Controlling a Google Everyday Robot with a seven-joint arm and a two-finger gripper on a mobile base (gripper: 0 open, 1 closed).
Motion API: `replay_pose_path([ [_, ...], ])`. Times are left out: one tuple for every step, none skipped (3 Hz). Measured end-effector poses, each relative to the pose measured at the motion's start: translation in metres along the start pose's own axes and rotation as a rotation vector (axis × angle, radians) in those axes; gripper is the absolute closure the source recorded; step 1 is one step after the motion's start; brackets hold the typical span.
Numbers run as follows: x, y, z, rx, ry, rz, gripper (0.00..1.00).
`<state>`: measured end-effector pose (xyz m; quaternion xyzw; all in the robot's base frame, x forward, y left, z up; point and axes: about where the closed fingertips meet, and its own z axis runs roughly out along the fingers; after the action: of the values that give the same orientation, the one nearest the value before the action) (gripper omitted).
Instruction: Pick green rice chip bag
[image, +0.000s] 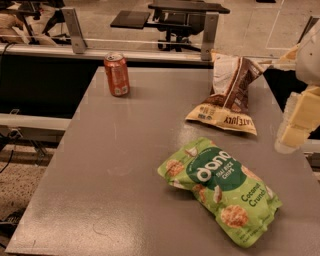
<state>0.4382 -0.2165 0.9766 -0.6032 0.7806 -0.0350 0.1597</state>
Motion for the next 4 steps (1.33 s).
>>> replay_pose_path([
  [0.000,0.000,0.000,0.000,0.000,0.000,0.00],
  [-0.004,0.011,0.007,-0.043,0.016,-0.024,0.00],
  [-0.003,0.036,0.016,-0.082,0.030,-0.025,0.00],
  [0.000,0.065,0.032,-0.118,0.054,-0.001,0.00],
])
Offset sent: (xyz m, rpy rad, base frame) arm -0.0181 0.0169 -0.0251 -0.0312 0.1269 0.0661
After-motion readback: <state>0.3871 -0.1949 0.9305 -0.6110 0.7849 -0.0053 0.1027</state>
